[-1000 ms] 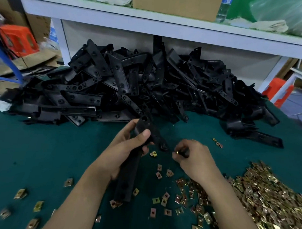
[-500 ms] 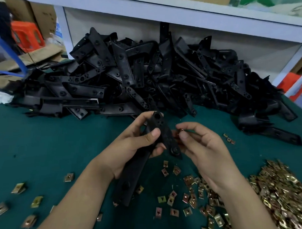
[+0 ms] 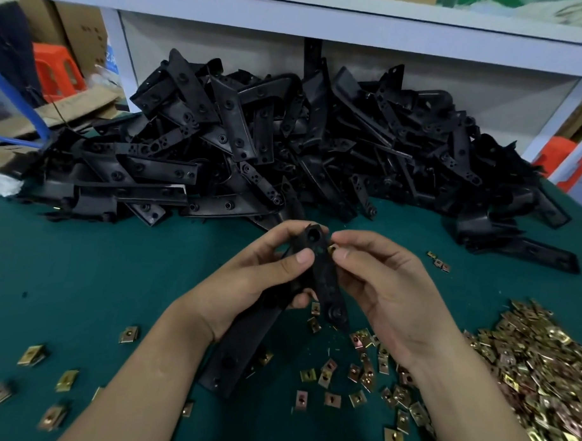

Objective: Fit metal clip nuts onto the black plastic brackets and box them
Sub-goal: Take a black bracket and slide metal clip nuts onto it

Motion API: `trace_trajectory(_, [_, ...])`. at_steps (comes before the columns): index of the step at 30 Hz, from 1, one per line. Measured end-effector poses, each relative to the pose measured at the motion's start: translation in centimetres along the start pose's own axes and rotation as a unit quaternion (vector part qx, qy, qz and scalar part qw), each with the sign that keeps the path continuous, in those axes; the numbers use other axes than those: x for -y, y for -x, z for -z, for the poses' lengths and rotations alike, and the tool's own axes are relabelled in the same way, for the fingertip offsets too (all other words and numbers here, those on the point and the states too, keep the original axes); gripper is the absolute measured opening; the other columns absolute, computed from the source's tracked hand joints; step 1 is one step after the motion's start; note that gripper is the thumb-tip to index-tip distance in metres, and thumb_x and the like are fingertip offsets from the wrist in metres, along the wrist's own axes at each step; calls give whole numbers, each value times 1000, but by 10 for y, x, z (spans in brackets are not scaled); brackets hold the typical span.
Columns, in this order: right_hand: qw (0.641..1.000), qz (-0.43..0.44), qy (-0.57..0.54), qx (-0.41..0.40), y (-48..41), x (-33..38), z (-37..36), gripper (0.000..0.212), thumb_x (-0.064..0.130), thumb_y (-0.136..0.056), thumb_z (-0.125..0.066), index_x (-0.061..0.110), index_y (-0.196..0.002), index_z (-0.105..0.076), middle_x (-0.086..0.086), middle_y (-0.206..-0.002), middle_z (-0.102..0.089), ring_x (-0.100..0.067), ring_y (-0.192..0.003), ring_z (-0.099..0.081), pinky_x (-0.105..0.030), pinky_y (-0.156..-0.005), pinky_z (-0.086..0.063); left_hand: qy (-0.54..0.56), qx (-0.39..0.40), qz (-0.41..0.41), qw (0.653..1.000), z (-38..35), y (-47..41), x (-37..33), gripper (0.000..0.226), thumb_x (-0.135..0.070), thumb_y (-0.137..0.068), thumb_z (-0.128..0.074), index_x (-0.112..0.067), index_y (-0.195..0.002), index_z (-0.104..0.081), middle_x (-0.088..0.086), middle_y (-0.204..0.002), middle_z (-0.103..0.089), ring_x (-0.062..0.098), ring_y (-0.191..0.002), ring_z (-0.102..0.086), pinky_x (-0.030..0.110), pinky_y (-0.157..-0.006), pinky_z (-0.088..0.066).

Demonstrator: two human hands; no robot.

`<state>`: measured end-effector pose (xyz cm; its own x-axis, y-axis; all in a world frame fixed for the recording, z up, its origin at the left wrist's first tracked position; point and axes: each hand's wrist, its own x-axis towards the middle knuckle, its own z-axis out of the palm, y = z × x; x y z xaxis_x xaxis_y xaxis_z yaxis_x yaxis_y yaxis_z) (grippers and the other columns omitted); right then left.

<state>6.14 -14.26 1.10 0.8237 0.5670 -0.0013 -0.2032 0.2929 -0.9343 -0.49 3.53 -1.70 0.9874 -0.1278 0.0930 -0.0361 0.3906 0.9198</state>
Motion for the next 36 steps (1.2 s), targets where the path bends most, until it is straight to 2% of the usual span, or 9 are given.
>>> trace_trajectory(12, [996, -60, -62, -26, 9, -1, -17, 12, 10, -70, -77, 15, -82, -78, -14, -87, -77, -22, -70, -74, -29, -56, -59, -70, -23, -23, 997, -1, -1, 1, 32, -21, -93, -67, -21, -125, -63, 0, -95, -67, 10, -79, -65, 22, -71, -55])
trace_trajectory(17, [997, -37, -42, -51, 10, -5, -20, 13, 14, -70, -78, 14, -83, -78, -15, -88, -76, -22, -72, -74, -29, -57, -58, -91, -45, -29, 994, -4, -3, 2, 35, -18, -92, -63, -15, -127, -59, -4, -94, -67, 7, -81, -65, 21, -70, -55])
trace_trajectory(22, [998, -26, -23, -43, 10, -4, -18, 19, 19, -72, -76, 13, -90, -76, -12, -89, -77, -21, -69, -74, -25, -58, -58, -73, -51, -22, 996, -3, -2, 1, 31, -23, -91, -68, -20, -122, -64, 2, -94, -67, 13, -77, -66, 21, -70, -54])
trace_trajectory(26, [993, -24, 90, -76, 3, -4, -3, 15, 26, -91, -67, 18, -96, -78, -3, -97, -78, -16, -88, -74, -25, -73, -58, -66, -72, -5, 995, -2, -2, 0, 29, -23, -93, -70, -16, -121, -64, 9, -94, -67, 14, -71, -64, 21, -67, -54])
trace_trajectory(28, [958, 1, 238, -157, -3, -5, 14, 15, 21, -96, -64, 25, -96, -78, 9, -97, -77, -6, -94, -71, -25, -83, -56, -54, -94, 7, 994, 0, -3, 0, 30, -25, -92, -70, -17, -120, -65, 11, -93, -68, 15, -67, -63, 21, -66, -54])
trace_trajectory(30, [867, 27, 437, -236, -8, -4, 34, 17, 20, -95, -64, 31, -101, -74, 14, -104, -73, -7, -105, -65, -27, -92, -51, -43, -113, 17, 993, 1, -5, 2, 31, -25, -91, -70, -20, -120, -66, 11, -91, -69, 17, -67, -62, 22, -67, -55])
trace_trajectory(33, [741, -69, 614, -263, -10, -5, 61, 31, 23, -93, -66, 31, -123, -66, -10, -134, -56, -33, -128, -46, -38, -106, -40, -25, -130, 30, 991, 3, -6, 4, 28, -24, -88, -73, -23, -116, -69, 11, -91, -71, 19, -68, -64, 24, -68, -57])
trace_trajectory(34, [727, -96, 629, -258, -10, -5, 67, 34, 22, -93, -65, 29, -126, -65, -13, -138, -53, -36, -129, -44, -39, -107, -39, -22, -134, 34, 990, 3, -7, 4, 27, -23, -87, -73, -22, -114, -69, 11, -91, -71, 19, -69, -65, 24, -68, -57])
trace_trajectory(36, [742, -96, 614, -251, -11, -5, 72, 29, 15, -94, -64, 26, -121, -68, -11, -130, -61, -29, -116, -53, -32, -100, -42, -24, -138, 40, 989, 3, -8, 5, 26, -22, -86, -74, -17, -110, -69, 12, -90, -72, 19, -68, -66, 23, -66, -57])
